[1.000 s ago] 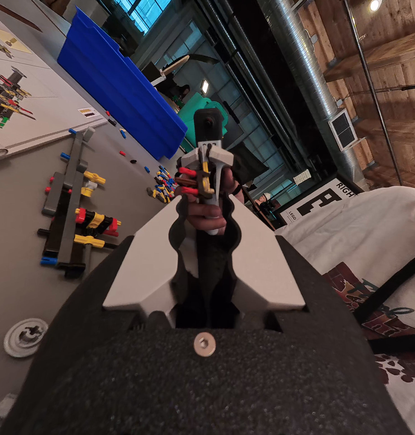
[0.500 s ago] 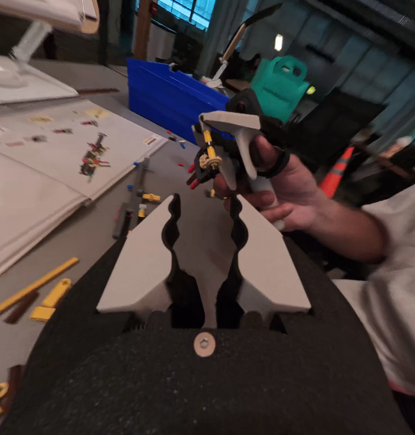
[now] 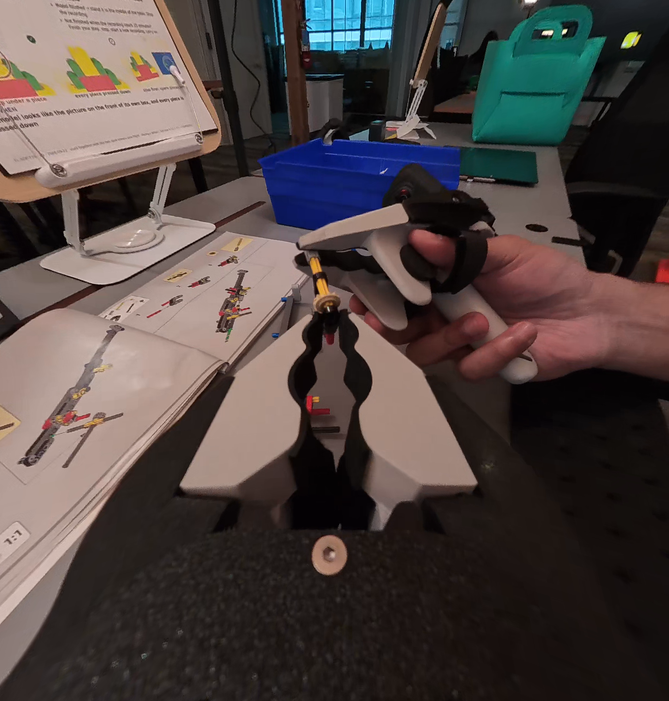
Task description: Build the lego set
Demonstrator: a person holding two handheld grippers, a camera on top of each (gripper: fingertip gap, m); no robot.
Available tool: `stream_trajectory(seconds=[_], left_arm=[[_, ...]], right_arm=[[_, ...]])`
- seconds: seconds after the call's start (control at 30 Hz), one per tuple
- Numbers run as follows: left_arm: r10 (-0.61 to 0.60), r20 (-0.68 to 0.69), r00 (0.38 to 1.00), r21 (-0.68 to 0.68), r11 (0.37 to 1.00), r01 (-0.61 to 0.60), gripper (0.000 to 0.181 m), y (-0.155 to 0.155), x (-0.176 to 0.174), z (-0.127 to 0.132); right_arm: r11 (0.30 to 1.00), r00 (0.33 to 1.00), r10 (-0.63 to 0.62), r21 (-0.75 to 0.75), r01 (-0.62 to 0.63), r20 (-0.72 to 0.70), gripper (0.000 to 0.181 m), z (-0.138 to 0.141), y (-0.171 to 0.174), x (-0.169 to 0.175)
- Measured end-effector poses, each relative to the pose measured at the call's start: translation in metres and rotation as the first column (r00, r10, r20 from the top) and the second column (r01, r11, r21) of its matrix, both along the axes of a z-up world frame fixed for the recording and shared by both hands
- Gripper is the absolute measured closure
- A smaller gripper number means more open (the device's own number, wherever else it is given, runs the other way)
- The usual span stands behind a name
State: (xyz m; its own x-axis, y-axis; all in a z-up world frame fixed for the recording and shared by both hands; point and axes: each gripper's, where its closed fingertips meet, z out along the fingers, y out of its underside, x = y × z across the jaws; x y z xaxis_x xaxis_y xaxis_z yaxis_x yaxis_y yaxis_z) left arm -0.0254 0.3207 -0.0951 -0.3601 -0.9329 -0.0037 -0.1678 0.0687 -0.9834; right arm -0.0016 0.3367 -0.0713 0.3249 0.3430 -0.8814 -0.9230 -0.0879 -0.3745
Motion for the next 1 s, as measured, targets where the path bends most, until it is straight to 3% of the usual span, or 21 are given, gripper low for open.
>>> stream_trajectory(seconds=[0.17, 0.33, 0.43, 0.63, 1.0], left_arm=[[0.025, 0.009, 1.0, 0.061, 0.998, -0.025, 0.175, 0.002, 0.0, 0.0], [0.047, 0.009, 0.999, 0.155, 0.987, -0.047, 0.175, 0.003, -0.002, -0.003], [0.052, -0.024, 0.998, 0.158, 0.986, -0.047, 0.176, 0.003, -0.001, -0.008], [0.08, -0.036, 0.996, 0.203, 0.977, -0.071, 0.176, 0.007, -0.002, -0.014], [0.031, -0.038, 0.999, 0.198, 0.98, -0.023, 0.175, 0.001, -0.006, -0.016]], right_arm=[[1.0, 1.0, 0.01, 0.007, -0.01, -0.013, 0.176, -0.001, 0.0, 0.0], [1.0, 0.992, -0.012, 0.006, 0.011, 0.122, 0.176, -0.001, -0.002, -0.004], [1.0, 0.975, -0.018, -0.017, 0.023, 0.222, 0.176, -0.004, -0.002, -0.006], [0.999, 0.986, 0.007, -0.038, 0.0, 0.169, 0.176, -0.011, -0.001, -0.008], [0.991, 0.928, 0.067, -0.135, -0.018, 0.367, 0.173, -0.016, 0.0, -0.009]])
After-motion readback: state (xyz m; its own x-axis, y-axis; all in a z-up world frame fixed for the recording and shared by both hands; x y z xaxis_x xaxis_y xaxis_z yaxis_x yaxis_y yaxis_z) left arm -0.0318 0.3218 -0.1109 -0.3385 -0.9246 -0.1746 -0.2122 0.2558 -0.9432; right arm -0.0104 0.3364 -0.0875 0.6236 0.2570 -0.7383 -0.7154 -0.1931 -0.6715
